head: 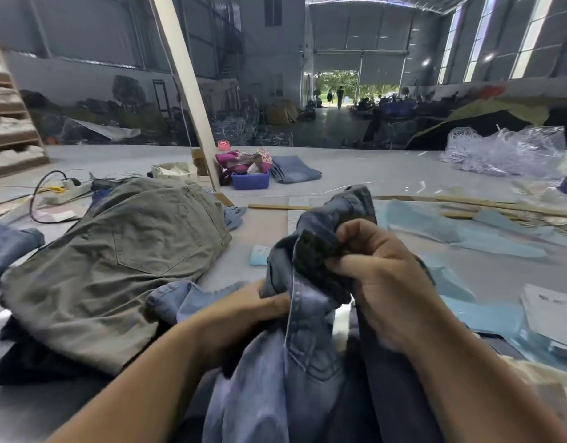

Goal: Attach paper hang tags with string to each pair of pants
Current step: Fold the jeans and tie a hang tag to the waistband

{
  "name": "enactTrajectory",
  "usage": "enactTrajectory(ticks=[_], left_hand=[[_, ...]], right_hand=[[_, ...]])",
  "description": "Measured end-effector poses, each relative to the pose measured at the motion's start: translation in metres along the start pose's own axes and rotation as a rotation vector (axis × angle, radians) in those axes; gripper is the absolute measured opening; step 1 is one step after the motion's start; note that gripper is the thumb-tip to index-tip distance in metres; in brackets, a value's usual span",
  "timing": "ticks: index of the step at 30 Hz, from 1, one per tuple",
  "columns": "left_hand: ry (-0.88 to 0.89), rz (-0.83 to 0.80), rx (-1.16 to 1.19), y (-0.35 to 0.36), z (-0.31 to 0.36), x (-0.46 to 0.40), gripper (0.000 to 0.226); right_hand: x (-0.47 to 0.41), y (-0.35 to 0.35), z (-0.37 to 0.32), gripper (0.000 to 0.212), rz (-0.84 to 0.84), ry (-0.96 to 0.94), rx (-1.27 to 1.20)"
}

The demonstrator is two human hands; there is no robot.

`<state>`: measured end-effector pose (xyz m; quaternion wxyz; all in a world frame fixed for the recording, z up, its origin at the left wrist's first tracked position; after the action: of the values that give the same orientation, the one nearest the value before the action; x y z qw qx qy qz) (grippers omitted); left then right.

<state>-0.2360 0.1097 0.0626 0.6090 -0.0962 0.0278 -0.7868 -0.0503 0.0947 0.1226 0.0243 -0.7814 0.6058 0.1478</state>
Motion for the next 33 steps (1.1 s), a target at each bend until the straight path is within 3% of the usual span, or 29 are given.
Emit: enactTrajectory(ticks=[1, 4, 6, 9, 11, 13, 16, 18, 19, 20, 21, 23, 26, 29, 31, 33], left_hand=[[0.021, 0.019, 0.083, 0.0, 0.004, -0.001, 0.032], [0.122, -0.022, 0.394, 0.0, 0.019, 0.003, 0.027], [0.245, -0.016, 0.466, 0.001, 0.031, 0.013, 0.033], [0.379, 0.338, 0.297, 0.005, 0.042, 0.028, 0.062], [0.465, 0.483, 0.1, 0.014, 0.049, 0.038, 0.069], [0.545, 0.398, -0.045, 0.025, 0.057, 0.047, 0.068], [0.597, 0.137, 0.095, 0.014, 0.07, 0.05, 0.042], [0.546, 0.266, 0.213, -0.005, 0.073, 0.041, 0.041], [0.474, 0.335, 0.256, -0.012, 0.072, 0.036, 0.055], [0.377, 0.302, 0.311, -0.015, 0.069, 0.032, 0.073], [0.288, 0.162, 0.407, -0.015, 0.065, 0.029, 0.086], [0.114, -0.111, 0.613, -0.007, 0.055, 0.029, 0.082], [0.093, -0.219, 0.781, 0.0, 0.045, 0.029, 0.06], [0.128, -0.102, 0.768, 0.0, 0.047, 0.024, 0.046], [0.141, 0.056, 0.746, -0.002, 0.05, 0.019, 0.038], [0.214, 0.243, 0.67, -0.001, 0.058, 0.015, 0.026]], right_hand=[[-0.003, 0.001, -0.001, 0.033, -0.057, 0.034, -0.214], [-0.009, 0.004, -0.005, 0.029, -0.15, 0.038, -0.495], [-0.01, 0.005, -0.006, 0.023, -0.132, -0.006, -0.422], [-0.005, 0.006, -0.008, 0.039, -0.028, 0.009, -0.032], [0.0, 0.012, -0.007, 0.055, -0.125, 0.094, -0.07], [0.006, 0.018, -0.008, 0.052, -0.21, 0.187, -0.277], [0.005, 0.014, -0.004, 0.046, -0.194, 0.355, -0.469], [0.006, 0.01, -0.001, 0.048, -0.163, 0.421, -0.5], [0.006, 0.01, 0.001, 0.053, -0.154, 0.433, -0.508], [0.007, 0.01, 0.001, 0.059, -0.164, 0.439, -0.523], [0.008, 0.012, 0.002, 0.061, -0.195, 0.441, -0.549], [0.01, 0.015, 0.003, 0.057, -0.243, 0.463, -0.602], [0.007, 0.014, 0.006, 0.072, -0.212, 0.493, -0.609], [0.006, 0.01, 0.009, 0.053, -0.173, 0.491, -0.496], [0.009, 0.005, 0.006, 0.043, -0.097, 0.426, -0.317], [0.02, -0.002, 0.004, 0.044, -0.147, 0.424, -0.182]])
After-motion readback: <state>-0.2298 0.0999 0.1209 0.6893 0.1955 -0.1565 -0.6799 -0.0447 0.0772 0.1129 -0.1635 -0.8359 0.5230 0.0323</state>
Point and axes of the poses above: each hand's wrist, its own x-axis away from the middle knuckle, its own y-axis out of the palm, z = x × y, the point moved 1 cm from there along -x, towards the middle knuckle, and after that the axes turned 3 degrees about x, right-handed, at the moved point
